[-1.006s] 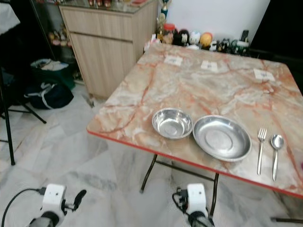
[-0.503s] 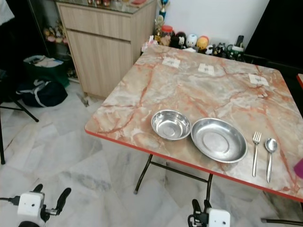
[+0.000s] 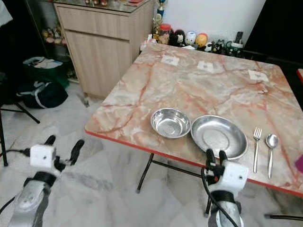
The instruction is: Setting the table
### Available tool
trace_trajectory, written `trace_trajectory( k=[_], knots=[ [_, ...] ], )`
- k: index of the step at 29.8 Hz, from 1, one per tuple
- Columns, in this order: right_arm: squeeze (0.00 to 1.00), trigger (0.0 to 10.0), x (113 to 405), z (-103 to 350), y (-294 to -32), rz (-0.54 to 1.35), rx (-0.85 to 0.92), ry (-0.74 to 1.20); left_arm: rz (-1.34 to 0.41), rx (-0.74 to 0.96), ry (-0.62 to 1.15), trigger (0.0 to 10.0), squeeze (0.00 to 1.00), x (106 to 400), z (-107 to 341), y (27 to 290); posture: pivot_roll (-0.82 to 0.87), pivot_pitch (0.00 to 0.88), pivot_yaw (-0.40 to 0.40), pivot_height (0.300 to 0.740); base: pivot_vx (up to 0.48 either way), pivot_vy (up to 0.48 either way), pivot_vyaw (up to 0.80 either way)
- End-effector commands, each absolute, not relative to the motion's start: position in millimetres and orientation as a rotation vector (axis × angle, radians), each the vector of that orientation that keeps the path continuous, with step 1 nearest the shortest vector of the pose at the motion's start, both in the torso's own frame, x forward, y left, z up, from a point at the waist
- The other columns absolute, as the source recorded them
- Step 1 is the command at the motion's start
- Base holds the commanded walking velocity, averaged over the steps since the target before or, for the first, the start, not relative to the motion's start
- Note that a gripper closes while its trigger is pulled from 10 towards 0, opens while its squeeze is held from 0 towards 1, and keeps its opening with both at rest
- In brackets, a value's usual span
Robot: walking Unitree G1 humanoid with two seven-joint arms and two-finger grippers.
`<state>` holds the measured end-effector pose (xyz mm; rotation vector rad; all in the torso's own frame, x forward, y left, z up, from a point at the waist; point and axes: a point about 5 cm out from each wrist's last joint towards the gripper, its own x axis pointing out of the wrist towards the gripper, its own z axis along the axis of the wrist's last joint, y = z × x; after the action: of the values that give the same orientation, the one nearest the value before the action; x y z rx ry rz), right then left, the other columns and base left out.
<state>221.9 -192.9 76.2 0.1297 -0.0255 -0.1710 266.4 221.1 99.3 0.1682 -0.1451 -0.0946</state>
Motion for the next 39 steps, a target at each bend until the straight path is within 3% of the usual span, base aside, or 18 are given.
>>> trace_trajectory(
  k=[1,9,19,28,39],
  knots=[
    [0.00,10.0,219.5,74.3,-202.1,-0.211,0.128,0.000,-0.124,0.169,-0.141,10.0,0.00,269.6,101.7,211.2,0.10,0.000,-0.035,0.740,0.000,0.000,0.00],
    [0.00,10.0,208.0,84.9,-223.1,-0.297,0.102,-0.032,-0.198,0.149,-0.140,10.0,0.00,280.8,101.4,185.0,0.01,0.000,0.011,0.740,0.000,0.000,0.00],
    [0.00,10.0,212.4,96.8,-229.6,-0.317,0.078,-0.073,-0.235,0.122,-0.143,10.0,0.00,291.4,105.5,169.3,-0.03,0.000,0.020,0.740,0.000,0.000,0.00],
    [0.00,10.0,221.9,108.4,-233.0,-0.265,0.052,-0.083,-0.106,0.122,-0.129,10.0,0.00,279.4,97.2,187.3,0.00,0.000,-0.049,0.740,0.000,0.000,0.00],
    [0.00,10.0,238.3,106.2,-215.4,-0.200,0.100,-0.087,0.016,0.181,-0.096,10.0,0.00,254.2,96.6,230.7,0.08,0.000,-0.050,0.740,0.000,0.000,0.00]
  ],
)
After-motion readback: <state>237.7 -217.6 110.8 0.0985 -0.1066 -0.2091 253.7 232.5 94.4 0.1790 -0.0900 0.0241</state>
